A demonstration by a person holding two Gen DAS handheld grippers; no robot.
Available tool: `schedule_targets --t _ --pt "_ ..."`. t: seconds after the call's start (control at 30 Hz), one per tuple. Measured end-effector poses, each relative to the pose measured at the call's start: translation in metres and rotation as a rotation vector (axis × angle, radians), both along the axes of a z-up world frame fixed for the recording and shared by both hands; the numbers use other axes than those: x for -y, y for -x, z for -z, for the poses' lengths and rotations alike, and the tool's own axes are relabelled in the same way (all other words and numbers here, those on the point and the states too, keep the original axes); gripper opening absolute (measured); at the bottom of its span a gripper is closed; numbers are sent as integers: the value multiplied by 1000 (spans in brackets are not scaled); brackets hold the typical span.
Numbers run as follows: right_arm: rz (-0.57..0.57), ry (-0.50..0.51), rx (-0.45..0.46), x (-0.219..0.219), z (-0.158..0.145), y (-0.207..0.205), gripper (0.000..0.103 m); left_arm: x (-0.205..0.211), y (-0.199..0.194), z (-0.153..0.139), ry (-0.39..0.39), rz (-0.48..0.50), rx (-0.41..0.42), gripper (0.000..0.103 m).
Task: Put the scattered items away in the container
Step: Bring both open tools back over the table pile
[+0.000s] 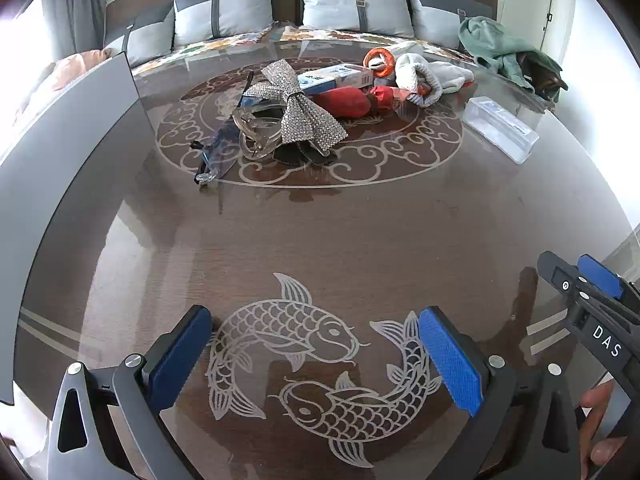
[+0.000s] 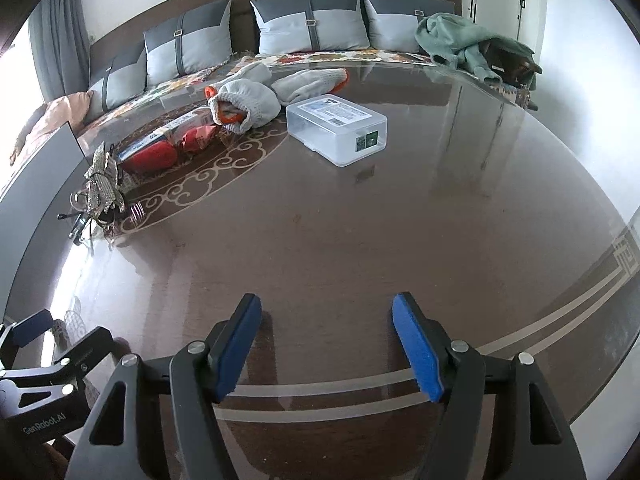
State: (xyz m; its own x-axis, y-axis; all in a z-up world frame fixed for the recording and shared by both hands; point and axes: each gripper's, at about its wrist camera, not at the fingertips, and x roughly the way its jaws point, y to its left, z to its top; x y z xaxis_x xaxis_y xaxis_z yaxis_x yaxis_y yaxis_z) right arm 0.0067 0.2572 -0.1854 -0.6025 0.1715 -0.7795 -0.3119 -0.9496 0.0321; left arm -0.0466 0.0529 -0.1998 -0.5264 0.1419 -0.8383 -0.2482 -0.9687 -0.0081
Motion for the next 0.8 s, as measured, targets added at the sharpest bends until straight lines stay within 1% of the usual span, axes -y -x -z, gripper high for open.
schedule_targets --t 0.17,0.43,0.8 --pt "12 6 -3 0 0 1 70 0 2 -1 6 21 18 103" --pt "15 -26 10 4 0 2 70 -1 2 -1 6 34 13 103" --pt "10 -29 8 3 0 0 70 -2 2 -2 7 36 14 103"
